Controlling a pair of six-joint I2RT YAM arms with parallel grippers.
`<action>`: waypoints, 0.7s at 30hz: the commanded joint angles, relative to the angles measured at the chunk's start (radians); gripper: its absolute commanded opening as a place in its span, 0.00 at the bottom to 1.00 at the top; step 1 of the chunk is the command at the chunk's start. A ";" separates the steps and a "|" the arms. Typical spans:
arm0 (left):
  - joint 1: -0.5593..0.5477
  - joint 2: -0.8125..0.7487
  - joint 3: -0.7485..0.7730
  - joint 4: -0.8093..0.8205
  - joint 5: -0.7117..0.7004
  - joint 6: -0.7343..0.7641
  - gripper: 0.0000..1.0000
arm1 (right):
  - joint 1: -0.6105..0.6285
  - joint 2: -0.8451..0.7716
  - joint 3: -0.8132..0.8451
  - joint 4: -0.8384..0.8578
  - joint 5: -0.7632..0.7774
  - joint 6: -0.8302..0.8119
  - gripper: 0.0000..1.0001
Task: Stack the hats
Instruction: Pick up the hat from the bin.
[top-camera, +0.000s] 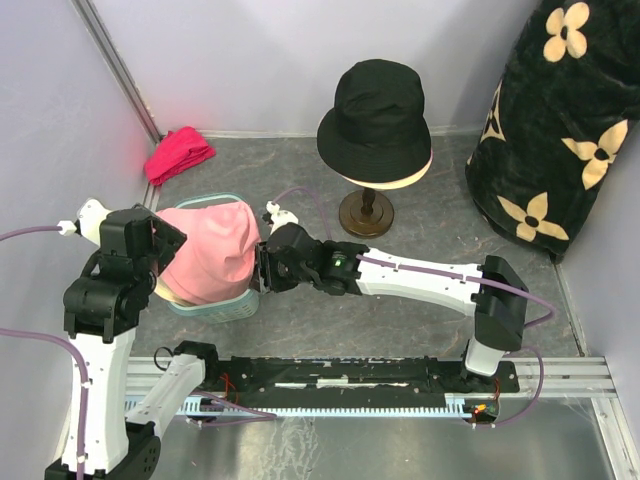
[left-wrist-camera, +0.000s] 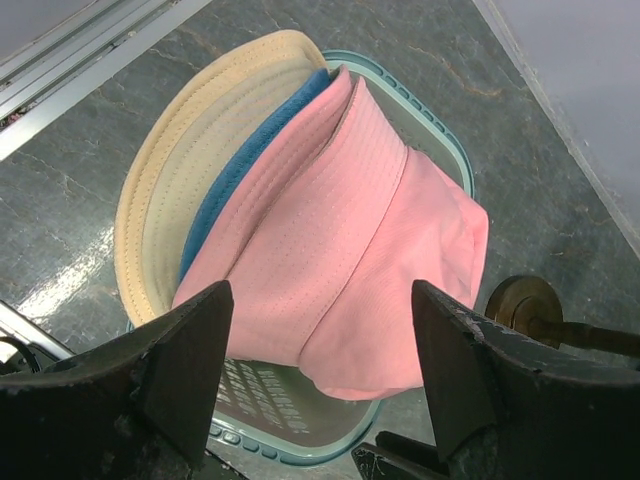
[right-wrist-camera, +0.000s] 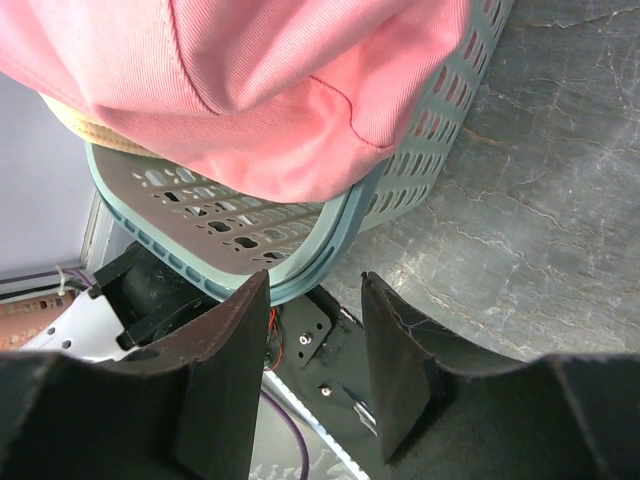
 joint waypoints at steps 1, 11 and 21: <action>0.003 -0.004 -0.005 0.036 -0.018 0.004 0.79 | 0.002 -0.023 0.031 0.028 0.020 0.016 0.50; 0.003 -0.012 -0.002 0.028 -0.026 0.004 0.79 | -0.001 0.094 0.109 0.039 -0.012 0.043 0.50; 0.003 -0.008 -0.014 0.040 -0.032 0.009 0.80 | -0.018 0.115 0.137 0.011 0.054 0.047 0.09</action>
